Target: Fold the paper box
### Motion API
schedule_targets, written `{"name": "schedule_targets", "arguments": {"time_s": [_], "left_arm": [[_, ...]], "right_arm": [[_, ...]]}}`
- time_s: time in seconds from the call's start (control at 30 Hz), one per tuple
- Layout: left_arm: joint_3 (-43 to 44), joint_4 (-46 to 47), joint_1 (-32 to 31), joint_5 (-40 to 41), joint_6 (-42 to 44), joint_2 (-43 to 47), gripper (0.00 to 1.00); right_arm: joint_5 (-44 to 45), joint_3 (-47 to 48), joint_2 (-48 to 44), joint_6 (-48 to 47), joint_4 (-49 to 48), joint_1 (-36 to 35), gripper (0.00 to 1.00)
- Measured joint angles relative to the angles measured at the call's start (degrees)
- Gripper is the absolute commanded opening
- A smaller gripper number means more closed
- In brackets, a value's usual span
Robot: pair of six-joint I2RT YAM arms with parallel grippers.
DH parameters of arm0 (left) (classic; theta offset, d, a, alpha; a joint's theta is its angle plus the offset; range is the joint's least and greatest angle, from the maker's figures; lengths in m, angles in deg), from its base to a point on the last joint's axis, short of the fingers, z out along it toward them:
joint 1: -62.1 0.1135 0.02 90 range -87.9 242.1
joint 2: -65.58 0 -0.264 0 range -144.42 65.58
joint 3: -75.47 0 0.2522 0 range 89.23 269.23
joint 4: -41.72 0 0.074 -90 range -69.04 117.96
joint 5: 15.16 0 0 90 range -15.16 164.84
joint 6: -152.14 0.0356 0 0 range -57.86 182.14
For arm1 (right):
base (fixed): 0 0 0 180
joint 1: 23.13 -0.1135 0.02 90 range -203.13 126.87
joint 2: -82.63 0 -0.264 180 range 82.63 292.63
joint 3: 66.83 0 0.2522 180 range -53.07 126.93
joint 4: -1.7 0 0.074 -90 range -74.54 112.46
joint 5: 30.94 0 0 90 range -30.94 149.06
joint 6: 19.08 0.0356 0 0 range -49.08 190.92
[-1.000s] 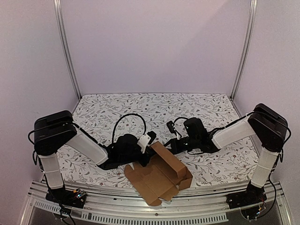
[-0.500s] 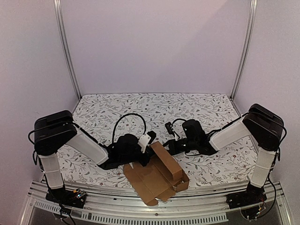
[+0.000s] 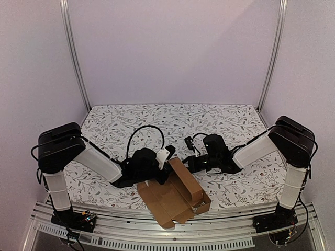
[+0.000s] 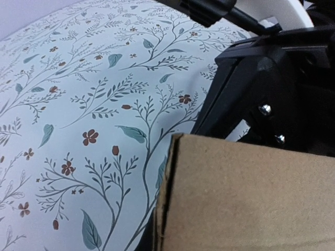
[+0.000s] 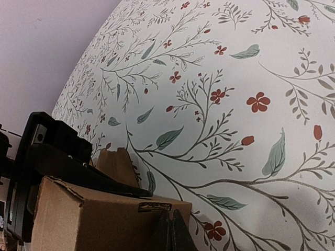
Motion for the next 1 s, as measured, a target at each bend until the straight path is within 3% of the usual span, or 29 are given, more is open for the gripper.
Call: {"name": "schedule_targets", "arguments": {"time_s": [1.0], "left_arm": [[1.79,-3.34,-0.7,3.19,-1.16,0.07,0.0]], "right_arm": [[0.92,0.0,0.02,0.31,-0.2,0.0,0.02]]}}
